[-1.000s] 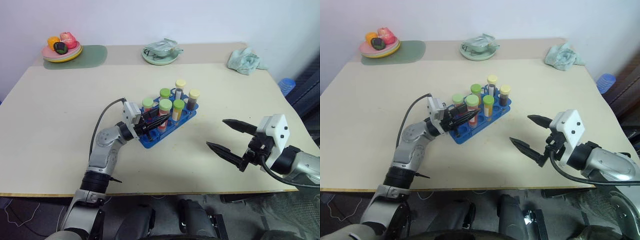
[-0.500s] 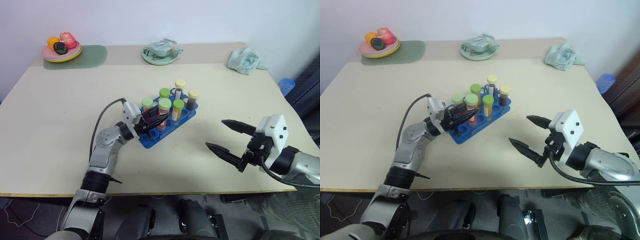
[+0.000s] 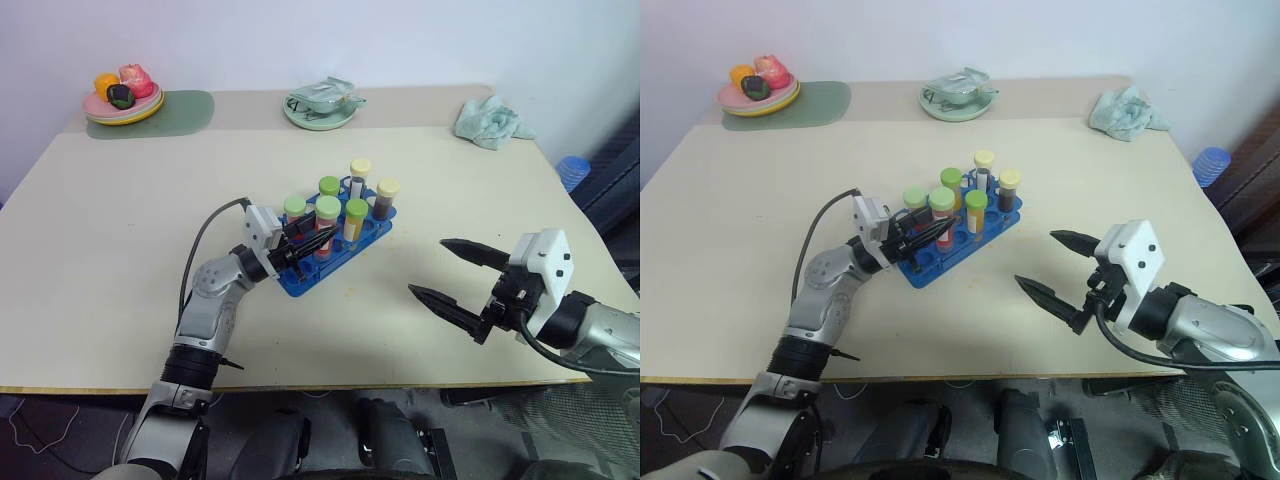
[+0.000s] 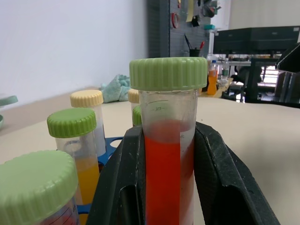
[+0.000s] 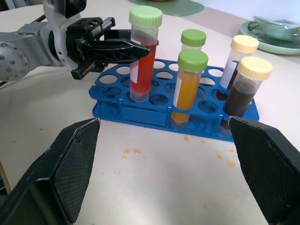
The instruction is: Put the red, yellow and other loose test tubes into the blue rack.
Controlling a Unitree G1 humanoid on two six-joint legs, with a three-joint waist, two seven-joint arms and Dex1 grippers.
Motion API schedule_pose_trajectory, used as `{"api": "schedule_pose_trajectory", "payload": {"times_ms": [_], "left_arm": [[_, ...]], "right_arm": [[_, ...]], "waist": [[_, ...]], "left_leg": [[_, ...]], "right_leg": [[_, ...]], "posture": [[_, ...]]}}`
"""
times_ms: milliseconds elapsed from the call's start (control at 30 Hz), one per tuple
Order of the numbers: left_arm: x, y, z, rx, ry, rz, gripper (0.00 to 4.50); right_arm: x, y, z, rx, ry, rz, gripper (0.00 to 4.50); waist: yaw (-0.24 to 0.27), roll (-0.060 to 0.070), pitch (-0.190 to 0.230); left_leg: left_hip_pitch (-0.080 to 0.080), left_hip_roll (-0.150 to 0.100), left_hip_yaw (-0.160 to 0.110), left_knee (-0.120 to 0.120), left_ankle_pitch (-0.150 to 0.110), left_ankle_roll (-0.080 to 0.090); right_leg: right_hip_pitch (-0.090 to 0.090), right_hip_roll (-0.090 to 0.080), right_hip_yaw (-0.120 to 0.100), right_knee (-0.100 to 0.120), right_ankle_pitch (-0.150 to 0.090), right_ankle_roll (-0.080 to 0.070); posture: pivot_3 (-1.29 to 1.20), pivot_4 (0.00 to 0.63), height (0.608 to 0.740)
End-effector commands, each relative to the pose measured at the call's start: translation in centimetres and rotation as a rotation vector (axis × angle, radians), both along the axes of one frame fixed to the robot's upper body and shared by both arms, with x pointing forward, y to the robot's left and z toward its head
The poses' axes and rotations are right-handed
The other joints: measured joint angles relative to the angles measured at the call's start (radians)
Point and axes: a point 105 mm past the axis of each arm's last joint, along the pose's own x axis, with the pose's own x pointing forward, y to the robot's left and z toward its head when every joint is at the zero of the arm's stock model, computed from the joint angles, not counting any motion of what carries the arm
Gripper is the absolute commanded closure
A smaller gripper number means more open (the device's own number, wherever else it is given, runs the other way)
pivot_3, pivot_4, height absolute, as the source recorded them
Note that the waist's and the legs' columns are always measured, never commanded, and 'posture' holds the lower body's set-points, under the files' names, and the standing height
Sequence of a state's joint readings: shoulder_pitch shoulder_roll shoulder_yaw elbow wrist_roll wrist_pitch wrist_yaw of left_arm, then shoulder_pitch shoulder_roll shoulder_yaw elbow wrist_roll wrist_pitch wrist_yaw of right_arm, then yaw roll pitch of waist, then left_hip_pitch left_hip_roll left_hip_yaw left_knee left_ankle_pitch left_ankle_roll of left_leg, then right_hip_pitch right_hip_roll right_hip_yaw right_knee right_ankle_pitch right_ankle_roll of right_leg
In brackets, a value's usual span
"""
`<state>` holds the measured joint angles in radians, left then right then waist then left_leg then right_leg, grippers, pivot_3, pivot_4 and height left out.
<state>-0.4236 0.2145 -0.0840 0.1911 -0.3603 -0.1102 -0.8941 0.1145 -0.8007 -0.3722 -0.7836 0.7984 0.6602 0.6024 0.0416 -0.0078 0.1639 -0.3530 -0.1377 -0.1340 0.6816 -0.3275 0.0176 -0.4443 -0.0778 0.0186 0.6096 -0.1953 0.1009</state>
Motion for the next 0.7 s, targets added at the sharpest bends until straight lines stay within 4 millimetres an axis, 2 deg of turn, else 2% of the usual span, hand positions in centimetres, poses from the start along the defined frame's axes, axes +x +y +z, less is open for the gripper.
{"api": "schedule_pose_trajectory", "payload": {"times_ms": [33,700], "left_arm": [[-0.30,0.35,-2.12,0.051,0.080,-0.001,3.66],[-0.65,0.98,-2.36,0.067,0.111,-0.016,3.66]], "right_arm": [[-0.24,0.43,0.92,0.004,-0.053,0.016,0.00],[0.29,0.72,1.21,0.007,-0.067,0.031,0.00]], "waist": [[0.000,0.000,0.000],[-0.001,0.000,0.000]], "left_leg": [[0.000,0.000,0.000,0.000,0.000,0.000],[0.000,0.000,0.000,0.000,-0.001,0.002]], "right_leg": [[0.000,0.000,0.000,0.000,0.000,0.000],[0.000,0.000,0.000,0.000,0.000,0.000]], "posture": [[0.00,0.150,0.740],[0.00,0.150,0.740]]}}
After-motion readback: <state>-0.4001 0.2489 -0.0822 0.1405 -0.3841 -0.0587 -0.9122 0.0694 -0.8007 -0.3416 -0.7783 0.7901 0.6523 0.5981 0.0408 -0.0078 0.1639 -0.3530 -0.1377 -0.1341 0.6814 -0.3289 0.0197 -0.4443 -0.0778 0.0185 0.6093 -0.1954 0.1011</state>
